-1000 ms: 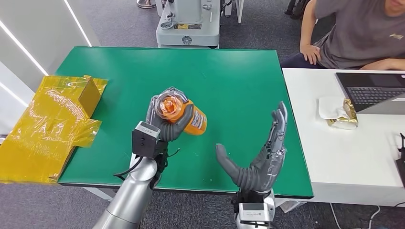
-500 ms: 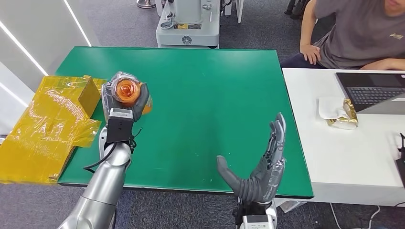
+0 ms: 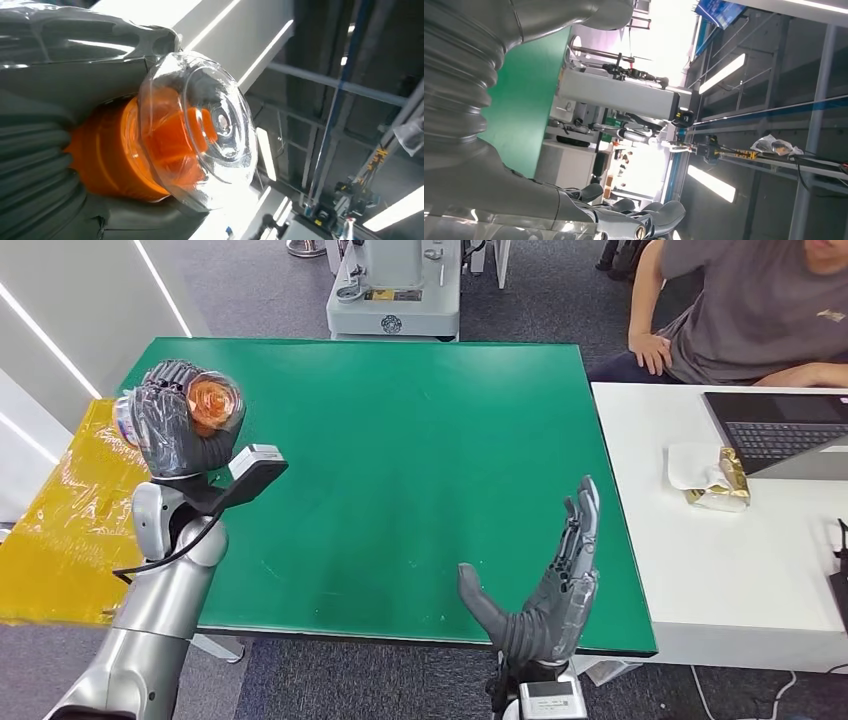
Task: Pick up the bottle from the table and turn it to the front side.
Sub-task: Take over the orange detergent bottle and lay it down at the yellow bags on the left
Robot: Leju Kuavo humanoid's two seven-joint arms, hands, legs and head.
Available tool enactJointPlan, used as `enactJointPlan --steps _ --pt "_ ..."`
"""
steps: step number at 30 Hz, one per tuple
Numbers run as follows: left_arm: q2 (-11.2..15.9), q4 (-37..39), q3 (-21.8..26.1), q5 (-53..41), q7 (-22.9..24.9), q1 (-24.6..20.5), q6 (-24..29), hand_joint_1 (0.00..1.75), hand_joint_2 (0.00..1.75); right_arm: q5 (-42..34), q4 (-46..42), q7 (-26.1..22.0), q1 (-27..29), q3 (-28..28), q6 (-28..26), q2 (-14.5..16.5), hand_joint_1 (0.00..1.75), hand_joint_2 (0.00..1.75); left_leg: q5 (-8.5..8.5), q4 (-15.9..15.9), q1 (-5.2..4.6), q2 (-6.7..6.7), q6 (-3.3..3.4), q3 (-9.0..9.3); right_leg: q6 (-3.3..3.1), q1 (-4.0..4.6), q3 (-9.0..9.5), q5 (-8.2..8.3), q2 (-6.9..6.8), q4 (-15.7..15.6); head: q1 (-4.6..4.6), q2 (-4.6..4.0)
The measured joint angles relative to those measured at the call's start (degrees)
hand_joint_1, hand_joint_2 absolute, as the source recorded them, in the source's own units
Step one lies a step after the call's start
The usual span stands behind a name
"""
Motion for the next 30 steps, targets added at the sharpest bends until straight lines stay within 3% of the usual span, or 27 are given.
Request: enactJointPlan --steps 7,14,21,30 --pt "1.58 5.00 0.55 -12.97 3.97 -3.82 0.12 1.75 1.75 -0.58 0.16 0.00 -0.62 0.39 0.00 0.00 0.00 1.75 0.01 0.00 0.00 0.00 0.00 0.01 -0.01 0.00 0.01 0.01 -0.01 0.01 0.00 0.00" --pt "2.03 9.58 0.55 -17.30 5.79 -5.95 -0.68 1.75 1.75 -0.88 0.32 0.00 -1.14 0.76 0.00 0.01 0.00 1.75 0.00 0.01 0.00 -0.01 -0.01 0.00 -0.01 0.00 0.00 0.00 -0.01 0.00 0.00 0.00" --pt "2.34 21.74 0.55 -22.95 8.37 -7.13 -5.53 1.75 1.75 -0.96 0.20 -0.01 -1.18 1.23 0.00 -0.15 0.00 1.75 0.00 0.00 0.00 0.07 -0.01 0.03 -0.01 0.00 0.00 0.00 0.10 0.00 0.00 0.00" --pt "4.93 31.85 0.54 -25.83 8.32 -6.84 -5.51 1.75 1.75 -1.31 -0.52 -0.02 -0.59 2.27 0.00 -0.98 0.00 1.75 -0.02 -0.01 0.01 0.08 -0.03 0.02 -0.02 0.00 -0.04 -0.01 0.12 0.00 0.01 0.00"
